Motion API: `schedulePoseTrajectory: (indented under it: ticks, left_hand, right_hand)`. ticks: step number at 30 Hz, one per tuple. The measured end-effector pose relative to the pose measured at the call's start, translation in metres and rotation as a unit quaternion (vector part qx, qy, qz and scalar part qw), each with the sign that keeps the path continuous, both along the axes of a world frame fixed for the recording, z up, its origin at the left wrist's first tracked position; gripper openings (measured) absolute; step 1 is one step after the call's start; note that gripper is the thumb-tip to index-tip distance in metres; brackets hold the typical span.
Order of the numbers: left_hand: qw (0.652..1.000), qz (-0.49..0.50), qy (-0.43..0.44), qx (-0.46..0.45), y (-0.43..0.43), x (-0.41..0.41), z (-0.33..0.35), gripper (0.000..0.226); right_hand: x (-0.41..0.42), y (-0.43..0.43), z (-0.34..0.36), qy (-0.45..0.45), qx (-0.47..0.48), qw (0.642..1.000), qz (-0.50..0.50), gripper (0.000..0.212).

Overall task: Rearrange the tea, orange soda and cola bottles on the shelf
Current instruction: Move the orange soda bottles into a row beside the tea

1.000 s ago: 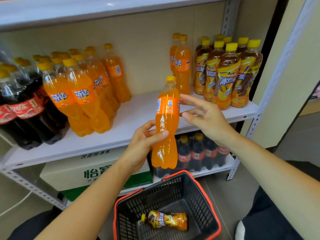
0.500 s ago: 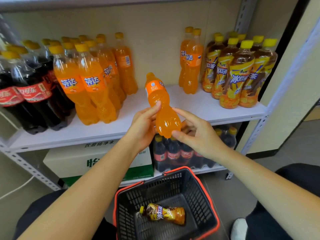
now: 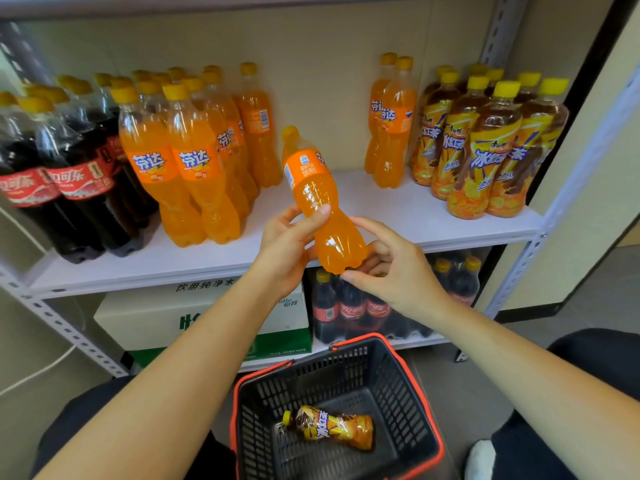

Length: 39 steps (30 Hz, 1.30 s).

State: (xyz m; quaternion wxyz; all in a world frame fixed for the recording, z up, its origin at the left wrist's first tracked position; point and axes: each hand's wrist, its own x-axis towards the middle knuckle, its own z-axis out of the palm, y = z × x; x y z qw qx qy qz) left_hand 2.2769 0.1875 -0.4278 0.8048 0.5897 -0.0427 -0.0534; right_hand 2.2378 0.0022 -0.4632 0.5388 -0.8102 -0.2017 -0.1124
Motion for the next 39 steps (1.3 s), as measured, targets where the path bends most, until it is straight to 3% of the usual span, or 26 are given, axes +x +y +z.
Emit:
schedulePoseTrajectory:
  ticks: [8, 16, 21, 24, 28, 33, 39]
  left_hand:
    - [0.999, 0.016, -0.037, 0.015, 0.0, 0.001, -0.004, 0.07]
    - [0.989, 0.059, -0.112, 0.081, 0.001, 0.0, 0.0, 0.06]
    - [0.97, 0.071, -0.18, 0.144, -0.011, 0.001, 0.005, 0.067]
    - [0.962, 0.042, -0.209, 0.172, -0.016, 0.009, 0.013, 0.061]
    - [0.976, 0.011, -0.171, 0.136, -0.013, 0.034, 0.017, 0.047]
    - [0.957, 0.169, -0.137, 0.192, 0.006, 0.08, -0.001, 0.043]
    - [0.934, 0.232, -0.111, 0.247, 0.03, 0.147, -0.016, 0.073]
  right_hand:
    - [0.009, -0.003, -0.005, -0.025, -0.052, 0.997, -0.044, 0.073]
    - [0.011, -0.008, 0.01, 0.039, 0.005, 0.999, 0.034, 0.057]
    - [0.025, 0.006, 0.017, 0.032, -0.003, 0.999, -0.014, 0.072]
    - [0.038, 0.008, 0.023, 0.033, 0.015, 0.999, -0.036, 0.07]
    - [0.066, -0.005, 0.017, 0.075, 0.084, 0.991, -0.069, 0.058]
    - [0.116, -0.033, 0.013, 0.066, 0.076, 0.977, -0.189, 0.058]
    - [0.161, -0.062, 0.006, 0.047, 0.016, 0.963, -0.266, 0.057]
